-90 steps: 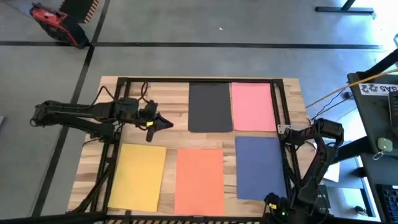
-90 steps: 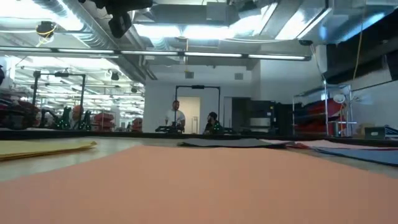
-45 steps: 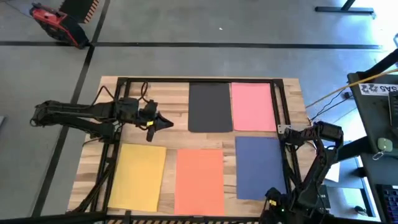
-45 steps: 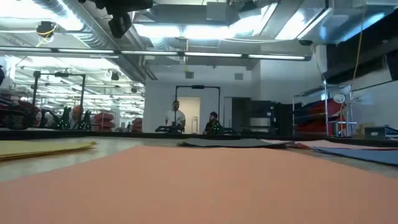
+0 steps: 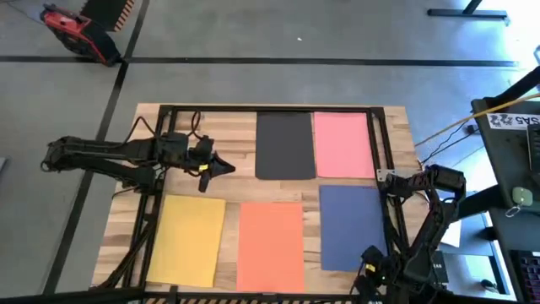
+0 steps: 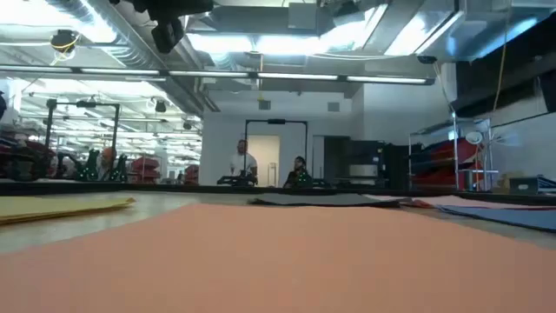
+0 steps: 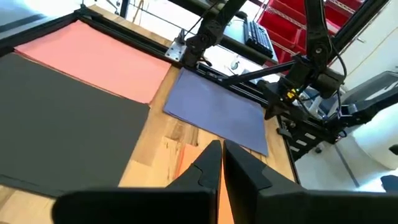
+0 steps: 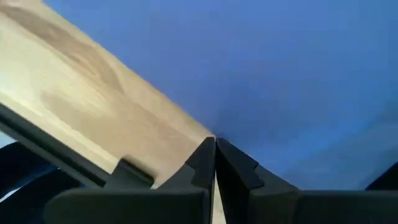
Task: Organize paper
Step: Stack the blue paper on top of the stacked blue papers
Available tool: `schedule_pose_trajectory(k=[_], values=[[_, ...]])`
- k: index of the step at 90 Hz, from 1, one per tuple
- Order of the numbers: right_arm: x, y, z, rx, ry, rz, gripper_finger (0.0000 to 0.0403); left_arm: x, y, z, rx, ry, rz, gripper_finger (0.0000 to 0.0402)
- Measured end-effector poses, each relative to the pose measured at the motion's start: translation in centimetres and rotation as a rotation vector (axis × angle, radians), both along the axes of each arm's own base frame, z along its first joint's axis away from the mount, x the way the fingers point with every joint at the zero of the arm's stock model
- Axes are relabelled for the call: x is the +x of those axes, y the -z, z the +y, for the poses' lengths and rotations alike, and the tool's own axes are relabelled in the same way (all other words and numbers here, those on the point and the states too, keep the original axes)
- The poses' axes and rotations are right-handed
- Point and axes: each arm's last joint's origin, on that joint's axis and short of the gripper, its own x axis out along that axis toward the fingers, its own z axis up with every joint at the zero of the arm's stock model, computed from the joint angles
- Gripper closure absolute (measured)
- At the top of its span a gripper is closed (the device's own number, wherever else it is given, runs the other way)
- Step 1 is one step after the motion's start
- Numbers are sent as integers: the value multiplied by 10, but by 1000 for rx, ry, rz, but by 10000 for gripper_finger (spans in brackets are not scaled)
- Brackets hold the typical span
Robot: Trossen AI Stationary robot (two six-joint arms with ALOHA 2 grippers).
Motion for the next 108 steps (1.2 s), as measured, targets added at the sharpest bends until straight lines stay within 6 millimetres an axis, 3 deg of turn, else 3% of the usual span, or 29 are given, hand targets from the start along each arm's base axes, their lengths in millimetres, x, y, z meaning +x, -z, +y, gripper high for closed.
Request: schedule_pose_trajectory(k=[108], values=[[-1,1,-4,-40,-13,19,403,0,0,0,3,1,2,402]])
